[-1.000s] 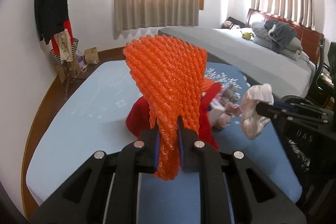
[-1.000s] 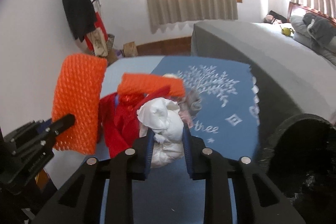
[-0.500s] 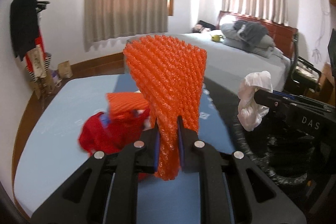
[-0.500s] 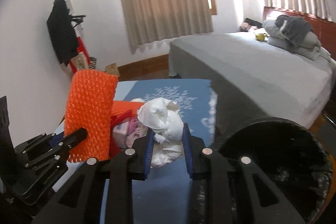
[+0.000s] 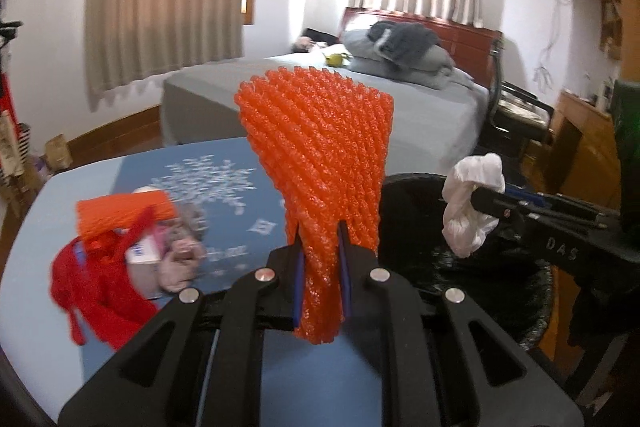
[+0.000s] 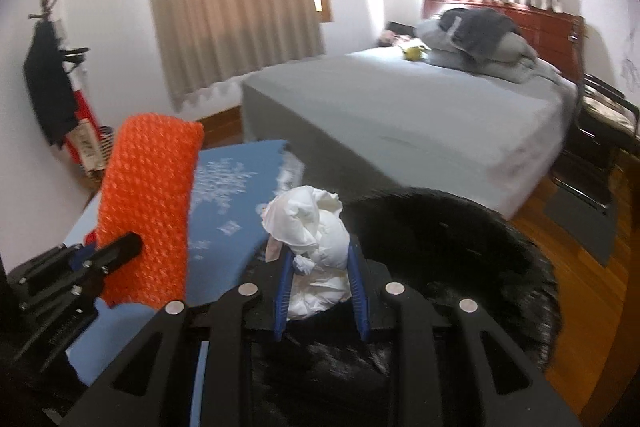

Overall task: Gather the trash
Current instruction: 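Drop the orange net and white tissue into the black trash bin with both tools, then grasp the pink sock with the right tool while the left tool grasps the red cloth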

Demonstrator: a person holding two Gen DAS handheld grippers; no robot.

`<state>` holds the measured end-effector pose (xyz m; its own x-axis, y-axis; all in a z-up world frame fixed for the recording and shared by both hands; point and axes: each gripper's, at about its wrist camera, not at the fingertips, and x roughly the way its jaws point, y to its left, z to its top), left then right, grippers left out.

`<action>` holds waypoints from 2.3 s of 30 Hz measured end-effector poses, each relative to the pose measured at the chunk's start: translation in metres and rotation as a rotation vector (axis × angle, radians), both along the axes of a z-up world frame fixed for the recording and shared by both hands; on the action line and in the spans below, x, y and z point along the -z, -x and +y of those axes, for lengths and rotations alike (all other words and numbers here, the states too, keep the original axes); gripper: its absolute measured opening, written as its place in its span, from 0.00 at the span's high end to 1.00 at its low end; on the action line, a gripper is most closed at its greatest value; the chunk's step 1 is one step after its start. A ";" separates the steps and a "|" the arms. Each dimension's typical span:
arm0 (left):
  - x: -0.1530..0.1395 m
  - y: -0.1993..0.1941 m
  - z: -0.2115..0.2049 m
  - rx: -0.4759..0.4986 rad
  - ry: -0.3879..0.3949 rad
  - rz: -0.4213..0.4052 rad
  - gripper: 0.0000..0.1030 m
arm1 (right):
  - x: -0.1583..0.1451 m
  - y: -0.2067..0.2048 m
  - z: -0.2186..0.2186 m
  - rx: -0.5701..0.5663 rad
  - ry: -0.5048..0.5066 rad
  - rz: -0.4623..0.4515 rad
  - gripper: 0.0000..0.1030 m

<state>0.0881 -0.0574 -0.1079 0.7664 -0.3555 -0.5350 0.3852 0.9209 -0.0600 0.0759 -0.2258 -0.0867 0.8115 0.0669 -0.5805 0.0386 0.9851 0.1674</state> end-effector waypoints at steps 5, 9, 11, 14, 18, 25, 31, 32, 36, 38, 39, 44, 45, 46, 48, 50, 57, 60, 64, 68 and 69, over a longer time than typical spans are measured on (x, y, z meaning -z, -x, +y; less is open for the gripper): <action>0.009 -0.006 -0.028 0.075 0.009 0.030 0.87 | 0.012 0.005 -0.027 0.078 -0.005 0.042 0.74; 0.015 -0.012 -0.050 0.130 0.012 0.051 0.87 | 0.019 0.011 -0.043 0.117 0.007 0.061 0.71; 0.019 -0.015 -0.062 0.153 0.010 0.064 0.87 | 0.021 0.013 -0.049 0.134 0.006 0.067 0.71; 0.026 -0.021 -0.075 0.186 0.003 0.088 0.83 | 0.023 0.016 -0.057 0.157 0.008 0.074 0.66; 0.032 -0.021 -0.083 0.209 0.001 0.101 0.61 | 0.024 0.017 -0.065 0.171 0.012 0.084 0.54; 0.026 -0.022 -0.066 0.153 0.006 0.075 0.40 | 0.025 0.026 -0.073 0.198 0.013 0.058 0.35; 0.011 -0.016 -0.033 0.055 -0.004 0.016 0.25 | 0.017 0.025 -0.062 0.201 0.021 0.013 0.06; 0.008 -0.014 -0.027 0.035 -0.008 0.002 0.24 | 0.015 0.022 -0.058 0.193 0.018 0.003 0.06; 0.000 -0.009 0.007 -0.064 -0.030 -0.037 0.22 | 0.010 0.010 -0.032 0.130 0.019 -0.020 0.06; -0.003 -0.009 0.024 -0.109 -0.045 -0.055 0.22 | 0.008 0.003 -0.019 0.096 0.018 -0.027 0.06; -0.004 -0.008 0.032 -0.132 -0.054 -0.064 0.22 | 0.007 -0.002 -0.011 0.076 0.015 -0.029 0.06; -0.005 -0.006 0.082 -0.268 -0.093 -0.079 0.22 | 0.006 -0.022 0.034 -0.025 0.015 -0.040 0.06; -0.004 -0.006 0.090 -0.289 -0.098 -0.080 0.22 | 0.006 -0.025 0.043 -0.045 0.017 -0.043 0.06; -0.002 -0.006 0.100 -0.315 -0.106 -0.079 0.22 | 0.007 -0.027 0.050 -0.058 0.018 -0.045 0.06; 0.001 -0.006 0.115 -0.351 -0.120 -0.072 0.22 | 0.008 -0.035 0.070 -0.100 0.024 -0.049 0.06; 0.004 -0.006 0.134 -0.390 -0.121 -0.058 0.22 | 0.010 -0.041 0.088 -0.137 0.027 -0.050 0.06; 0.018 -0.013 0.186 -0.506 -0.122 -0.014 0.26 | 0.020 -0.060 0.135 -0.226 0.037 -0.046 0.07; 0.024 -0.015 0.201 -0.539 -0.123 0.001 0.26 | 0.028 -0.071 0.154 -0.255 0.046 -0.029 0.09; 0.031 -0.021 0.218 -0.576 -0.120 0.022 0.27 | 0.042 -0.088 0.178 -0.289 0.057 0.002 0.12; 0.039 -0.025 0.228 -0.593 -0.126 0.041 0.29 | 0.059 -0.102 0.197 -0.316 0.064 0.038 0.15; 0.040 -0.026 0.230 -0.594 -0.127 0.043 0.29 | 0.063 -0.107 0.202 -0.322 0.069 0.047 0.15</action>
<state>0.1137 0.1727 -0.1478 0.7910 0.1954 -0.5798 -0.1975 0.9785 0.0603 0.1825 -0.0236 -0.1502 0.7272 0.2749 -0.6290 -0.2703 0.9570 0.1057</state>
